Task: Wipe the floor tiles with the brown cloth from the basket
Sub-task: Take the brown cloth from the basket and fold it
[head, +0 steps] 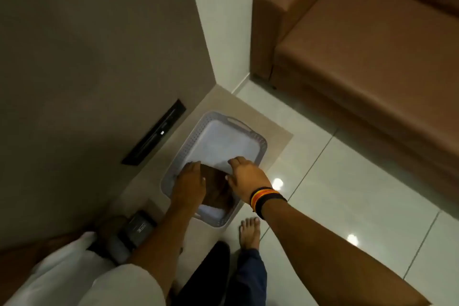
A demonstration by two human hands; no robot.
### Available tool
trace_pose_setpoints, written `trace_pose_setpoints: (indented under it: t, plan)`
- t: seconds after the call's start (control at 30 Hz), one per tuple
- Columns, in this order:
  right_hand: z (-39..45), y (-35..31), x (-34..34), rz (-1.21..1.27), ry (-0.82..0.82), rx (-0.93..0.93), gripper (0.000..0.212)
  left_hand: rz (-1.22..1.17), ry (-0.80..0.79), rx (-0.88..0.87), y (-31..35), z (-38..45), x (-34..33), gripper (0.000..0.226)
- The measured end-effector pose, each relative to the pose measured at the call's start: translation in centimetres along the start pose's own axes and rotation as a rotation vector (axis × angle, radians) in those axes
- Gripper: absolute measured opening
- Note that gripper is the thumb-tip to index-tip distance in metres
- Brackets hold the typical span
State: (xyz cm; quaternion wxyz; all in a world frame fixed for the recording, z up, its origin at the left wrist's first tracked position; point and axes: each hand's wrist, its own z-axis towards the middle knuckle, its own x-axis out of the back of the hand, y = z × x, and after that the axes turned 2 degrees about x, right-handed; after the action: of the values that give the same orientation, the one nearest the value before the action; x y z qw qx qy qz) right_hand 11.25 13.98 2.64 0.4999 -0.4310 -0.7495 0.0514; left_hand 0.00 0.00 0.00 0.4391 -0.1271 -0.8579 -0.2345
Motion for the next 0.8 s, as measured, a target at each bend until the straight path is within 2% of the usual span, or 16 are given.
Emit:
trace_pose_setpoints:
  t: [0.2,0.27,0.33,0.43,0.6,0.67,0.8]
  plan:
    - [4.4,0.6,-7.5,0.196,-0.100,-0.262,0.049,-0.001,-0.085,0.161,-4.0,4.5,-4.3,0.073]
    - [5.8,0.9,-9.4,0.270,-0.069,-0.345,0.051,-0.016,-0.107,0.210,-4.6,5.5,-5.7,0.086]
    - [7.0,1.3,-11.0,0.333,-0.021,-0.407,0.048,0.002,-0.075,0.241,-5.2,6.2,-7.3,0.090]
    - [7.8,1.4,-12.0,0.431,0.035,-0.449,0.038,-0.123,0.023,0.261,-5.5,6.6,-8.4,0.065]
    - [5.8,1.2,-9.9,0.761,0.128,-0.503,0.031,-0.560,-0.017,0.311,-4.5,5.2,-6.2,0.028]
    - [4.3,1.7,-8.1,0.879,0.208,-0.514,0.020,-0.637,0.002,0.239,-2.5,4.4,-4.4,0.018]
    - [0.0,4.7,-4.2,1.101,0.411,-0.526,0.006,-0.632,0.006,0.008,4.1,2.6,-2.5,0.021]
